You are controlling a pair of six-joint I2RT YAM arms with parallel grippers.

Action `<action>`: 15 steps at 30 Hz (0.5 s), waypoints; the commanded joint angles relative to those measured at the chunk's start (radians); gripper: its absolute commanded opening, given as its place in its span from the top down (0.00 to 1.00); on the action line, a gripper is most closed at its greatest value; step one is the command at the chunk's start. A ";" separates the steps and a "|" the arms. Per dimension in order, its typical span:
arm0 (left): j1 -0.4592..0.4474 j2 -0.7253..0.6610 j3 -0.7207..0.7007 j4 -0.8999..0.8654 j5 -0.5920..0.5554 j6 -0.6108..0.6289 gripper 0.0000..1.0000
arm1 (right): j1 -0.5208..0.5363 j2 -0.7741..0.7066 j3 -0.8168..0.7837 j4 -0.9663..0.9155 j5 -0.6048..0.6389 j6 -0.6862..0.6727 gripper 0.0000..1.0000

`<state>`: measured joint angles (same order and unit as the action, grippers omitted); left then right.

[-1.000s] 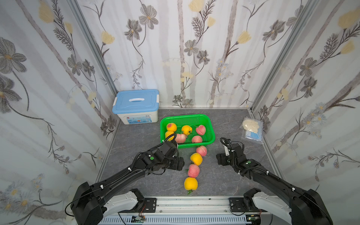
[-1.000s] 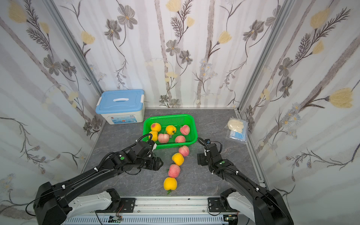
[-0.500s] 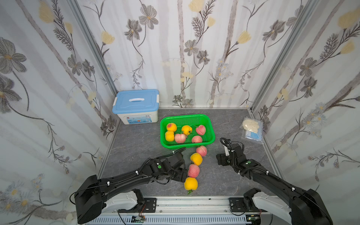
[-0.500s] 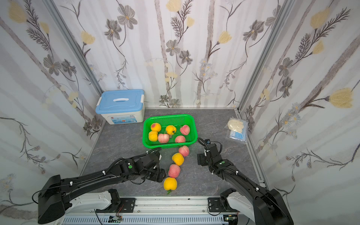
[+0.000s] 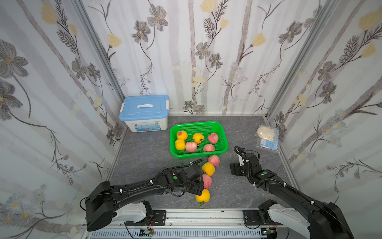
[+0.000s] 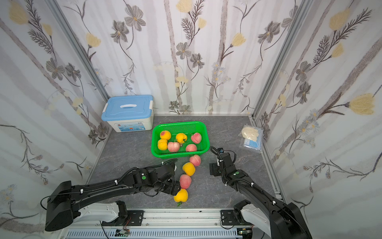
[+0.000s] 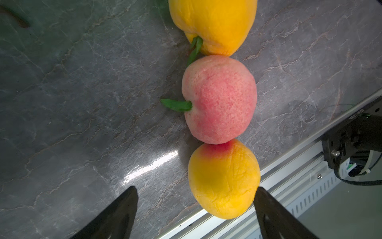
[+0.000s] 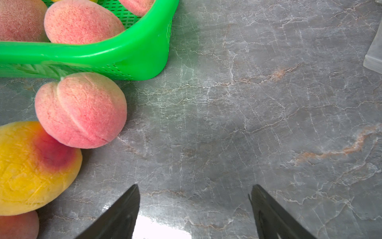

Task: Put the peaches into the basket
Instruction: Pick up the peach from the center of the board.

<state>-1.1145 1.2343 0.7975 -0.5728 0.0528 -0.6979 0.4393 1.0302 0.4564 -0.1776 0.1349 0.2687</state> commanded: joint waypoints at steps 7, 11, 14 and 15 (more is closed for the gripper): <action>-0.030 -0.015 0.002 -0.024 -0.030 -0.052 0.09 | 0.001 0.017 0.007 0.015 0.012 0.013 0.15; -0.049 0.009 0.013 -0.022 -0.025 -0.052 0.09 | 0.002 0.016 0.007 0.016 0.009 0.011 0.15; -0.073 0.022 0.029 -0.026 -0.038 -0.039 0.09 | 0.002 0.014 0.007 0.015 0.005 0.011 0.15; -0.079 0.022 0.036 -0.031 -0.041 -0.037 0.09 | 0.003 0.009 0.006 0.015 0.006 0.012 0.15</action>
<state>-1.1828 1.2537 0.8162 -0.5915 0.0380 -0.7341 0.4397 1.0458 0.4580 -0.1776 0.1345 0.2687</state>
